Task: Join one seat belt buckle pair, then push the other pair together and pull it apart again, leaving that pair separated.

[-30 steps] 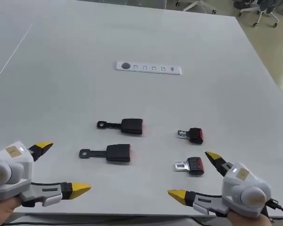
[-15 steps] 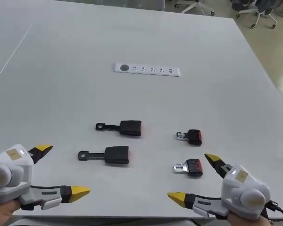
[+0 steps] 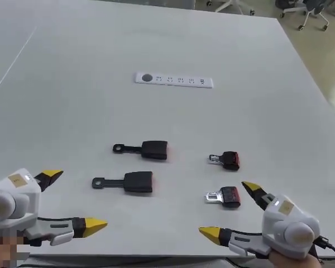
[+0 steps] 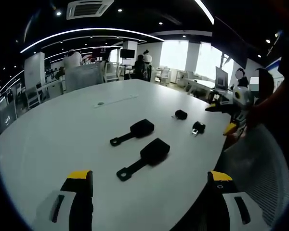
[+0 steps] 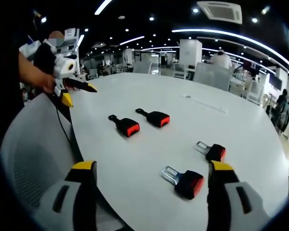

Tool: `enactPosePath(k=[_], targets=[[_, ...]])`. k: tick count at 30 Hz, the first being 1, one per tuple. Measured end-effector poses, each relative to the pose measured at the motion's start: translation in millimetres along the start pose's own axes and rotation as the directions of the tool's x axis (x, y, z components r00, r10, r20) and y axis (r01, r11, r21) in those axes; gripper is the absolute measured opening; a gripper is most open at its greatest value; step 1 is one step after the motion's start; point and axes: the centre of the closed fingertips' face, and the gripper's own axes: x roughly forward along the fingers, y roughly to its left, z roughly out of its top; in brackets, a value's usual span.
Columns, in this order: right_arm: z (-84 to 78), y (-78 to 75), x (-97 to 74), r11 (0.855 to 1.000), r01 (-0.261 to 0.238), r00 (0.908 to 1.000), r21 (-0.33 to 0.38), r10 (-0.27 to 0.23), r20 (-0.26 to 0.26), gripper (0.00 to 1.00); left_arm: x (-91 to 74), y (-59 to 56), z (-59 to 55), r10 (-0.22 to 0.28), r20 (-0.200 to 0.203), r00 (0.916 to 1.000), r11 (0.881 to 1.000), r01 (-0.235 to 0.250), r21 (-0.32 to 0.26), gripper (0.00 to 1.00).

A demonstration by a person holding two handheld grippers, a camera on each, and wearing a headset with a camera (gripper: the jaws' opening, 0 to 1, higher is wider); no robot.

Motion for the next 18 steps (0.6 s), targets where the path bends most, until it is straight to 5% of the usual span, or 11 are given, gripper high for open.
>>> enactPosePath(k=[18], targets=[[-8.0,-17.1,1.3,0.999,-0.028,0.9992,-0.015,0.028,-0.028,0.96,20.2,0.5,4.4,-0.042,-0.033,0.9986,0.998,0.043,0.043,1.00]])
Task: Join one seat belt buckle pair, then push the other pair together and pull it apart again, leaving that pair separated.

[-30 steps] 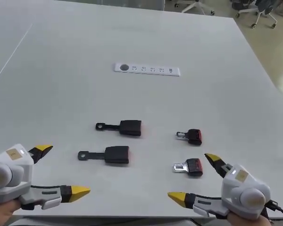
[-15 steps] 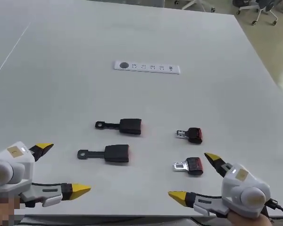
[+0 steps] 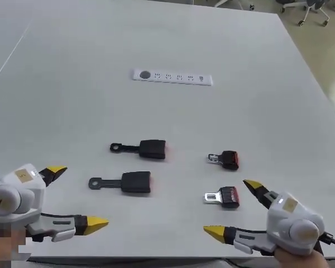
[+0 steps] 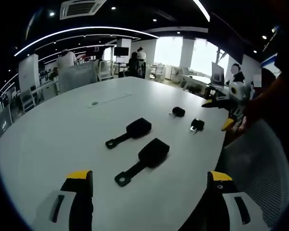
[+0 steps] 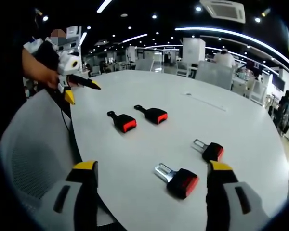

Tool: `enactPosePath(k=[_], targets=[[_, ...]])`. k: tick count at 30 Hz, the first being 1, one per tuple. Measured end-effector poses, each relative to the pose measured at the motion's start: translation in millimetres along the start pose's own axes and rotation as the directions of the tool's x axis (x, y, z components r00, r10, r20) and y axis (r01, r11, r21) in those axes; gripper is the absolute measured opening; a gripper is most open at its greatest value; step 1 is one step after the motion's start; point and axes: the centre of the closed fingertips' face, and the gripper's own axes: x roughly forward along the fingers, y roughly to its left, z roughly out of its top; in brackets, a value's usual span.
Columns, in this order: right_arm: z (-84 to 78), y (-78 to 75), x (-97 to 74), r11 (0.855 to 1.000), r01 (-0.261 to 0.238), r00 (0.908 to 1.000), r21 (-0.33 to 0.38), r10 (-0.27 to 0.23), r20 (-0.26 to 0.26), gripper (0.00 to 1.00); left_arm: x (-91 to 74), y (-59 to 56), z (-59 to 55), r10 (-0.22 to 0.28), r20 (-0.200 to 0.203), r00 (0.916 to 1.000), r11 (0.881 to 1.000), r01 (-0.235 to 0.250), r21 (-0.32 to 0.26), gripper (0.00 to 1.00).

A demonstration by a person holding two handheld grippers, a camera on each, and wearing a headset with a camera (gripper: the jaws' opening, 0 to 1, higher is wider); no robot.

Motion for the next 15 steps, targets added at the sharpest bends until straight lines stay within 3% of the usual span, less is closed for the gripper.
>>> enactPosePath(k=[6,15], targets=[[0.0,-8.7,4.1,1.000,-0.013,0.9998,-0.010,0.013,-0.014,0.95,10.1,2.2,3.9,-0.024,-0.016,0.9996,0.999,0.025,0.031,1.00],[-2.9,-19.8,13.5,0.997,-0.073,0.9965,-0.030,0.072,-0.044,0.91,26.1,8.4,5.8,-0.054,-0.046,0.9975,0.996,0.057,0.069,1.00]])
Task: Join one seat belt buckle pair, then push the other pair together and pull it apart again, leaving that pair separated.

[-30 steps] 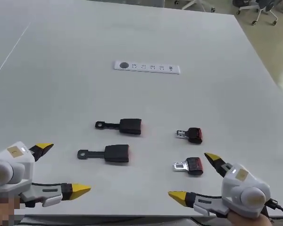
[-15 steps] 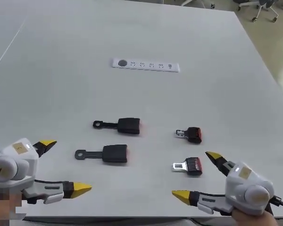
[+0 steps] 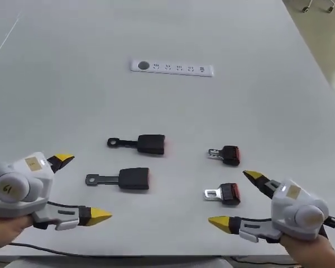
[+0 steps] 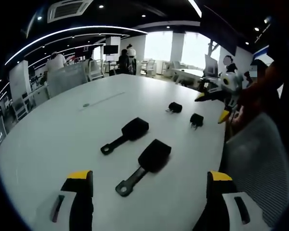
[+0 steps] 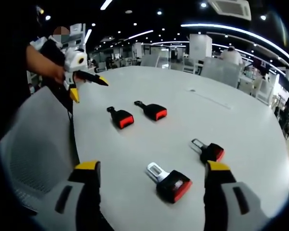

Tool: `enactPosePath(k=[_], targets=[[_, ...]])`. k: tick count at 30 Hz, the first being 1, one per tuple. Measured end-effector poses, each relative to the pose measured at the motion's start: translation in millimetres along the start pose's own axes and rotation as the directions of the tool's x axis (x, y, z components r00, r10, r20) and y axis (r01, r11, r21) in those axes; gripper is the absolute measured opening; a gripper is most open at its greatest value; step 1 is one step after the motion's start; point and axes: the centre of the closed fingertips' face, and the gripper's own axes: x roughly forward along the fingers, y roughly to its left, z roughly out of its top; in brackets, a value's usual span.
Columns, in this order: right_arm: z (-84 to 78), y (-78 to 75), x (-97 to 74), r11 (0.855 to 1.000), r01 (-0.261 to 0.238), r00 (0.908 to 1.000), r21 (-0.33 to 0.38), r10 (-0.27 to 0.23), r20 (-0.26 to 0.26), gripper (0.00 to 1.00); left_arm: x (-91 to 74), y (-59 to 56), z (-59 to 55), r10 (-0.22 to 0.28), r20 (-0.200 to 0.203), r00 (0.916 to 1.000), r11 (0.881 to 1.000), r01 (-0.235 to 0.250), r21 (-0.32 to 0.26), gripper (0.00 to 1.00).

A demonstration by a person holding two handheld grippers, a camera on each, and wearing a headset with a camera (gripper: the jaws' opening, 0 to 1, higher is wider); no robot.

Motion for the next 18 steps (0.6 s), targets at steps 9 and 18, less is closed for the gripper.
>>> enactPosePath(k=[9,18], targets=[[-6.6,-13.3,7.9,0.997,-0.064,0.9971,-0.037,0.062,-0.043,0.88,20.7,3.7,-1.7,-0.043,-0.042,0.9982,0.998,0.045,0.036,0.97],[-20.6,-26.1,15.2,0.991,-0.125,0.9869,-0.056,0.119,-0.109,0.85,44.8,3.7,-3.4,-0.095,-0.093,0.9910,0.992,0.103,0.076,0.93]])
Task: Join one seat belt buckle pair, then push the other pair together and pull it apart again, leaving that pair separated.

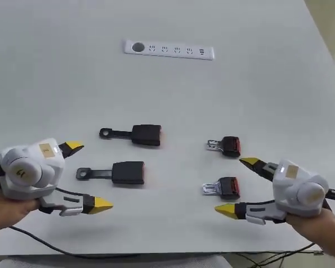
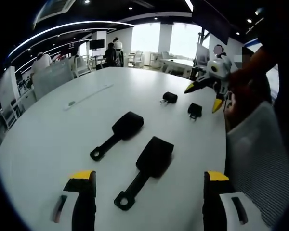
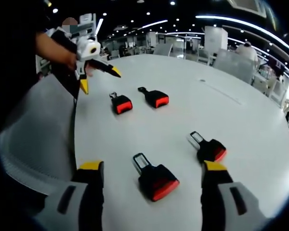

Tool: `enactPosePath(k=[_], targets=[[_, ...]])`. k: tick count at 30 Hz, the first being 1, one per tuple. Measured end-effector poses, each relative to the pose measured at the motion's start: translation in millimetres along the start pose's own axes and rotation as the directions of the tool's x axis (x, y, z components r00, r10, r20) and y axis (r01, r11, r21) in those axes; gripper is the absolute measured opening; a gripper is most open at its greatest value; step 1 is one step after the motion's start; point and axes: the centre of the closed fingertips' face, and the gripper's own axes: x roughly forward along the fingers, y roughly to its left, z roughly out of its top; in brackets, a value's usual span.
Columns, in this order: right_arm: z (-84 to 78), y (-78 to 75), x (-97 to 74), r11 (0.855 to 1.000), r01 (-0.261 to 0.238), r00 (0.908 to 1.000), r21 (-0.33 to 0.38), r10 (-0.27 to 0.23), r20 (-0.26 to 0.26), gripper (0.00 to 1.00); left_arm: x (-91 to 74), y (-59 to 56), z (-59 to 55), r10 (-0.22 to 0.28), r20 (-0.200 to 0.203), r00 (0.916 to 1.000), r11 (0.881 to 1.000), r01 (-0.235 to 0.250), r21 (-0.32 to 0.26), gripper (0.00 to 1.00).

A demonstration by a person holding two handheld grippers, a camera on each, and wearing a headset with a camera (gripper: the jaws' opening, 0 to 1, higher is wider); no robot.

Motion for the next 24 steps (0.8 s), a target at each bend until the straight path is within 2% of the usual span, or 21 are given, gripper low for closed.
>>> enactPosePath(k=[4,6,11,17,24], targets=[[-6.8,-3.4,2.6,0.999,-0.031,0.9993,-0.021,0.030,-0.023,0.83,9.6,0.0,0.5,-0.023,-0.018,0.9996,1.000,0.023,0.016,0.91],[-11.9,-3.6,3.4,0.998,-0.052,0.9975,-0.035,0.051,-0.050,0.82,13.8,-0.5,0.0,-0.033,-0.028,0.9991,0.999,0.034,0.030,0.89],[-19.8,-4.1,5.7,0.994,-0.100,0.9922,-0.051,0.096,-0.080,0.79,27.0,-2.5,-2.3,-0.063,-0.060,0.9962,0.997,0.066,0.047,0.84],[-31.1,-3.9,8.2,0.982,-0.174,0.9775,-0.078,0.162,-0.135,0.74,44.9,-5.5,-6.0,-0.090,-0.094,0.9915,0.992,0.098,0.080,0.79],[-32.8,-2.9,8.0,0.965,-0.241,0.9595,-0.102,0.221,-0.175,0.67,63.8,-3.3,-10.1,-0.123,-0.150,0.9811,0.979,0.144,0.144,0.71]])
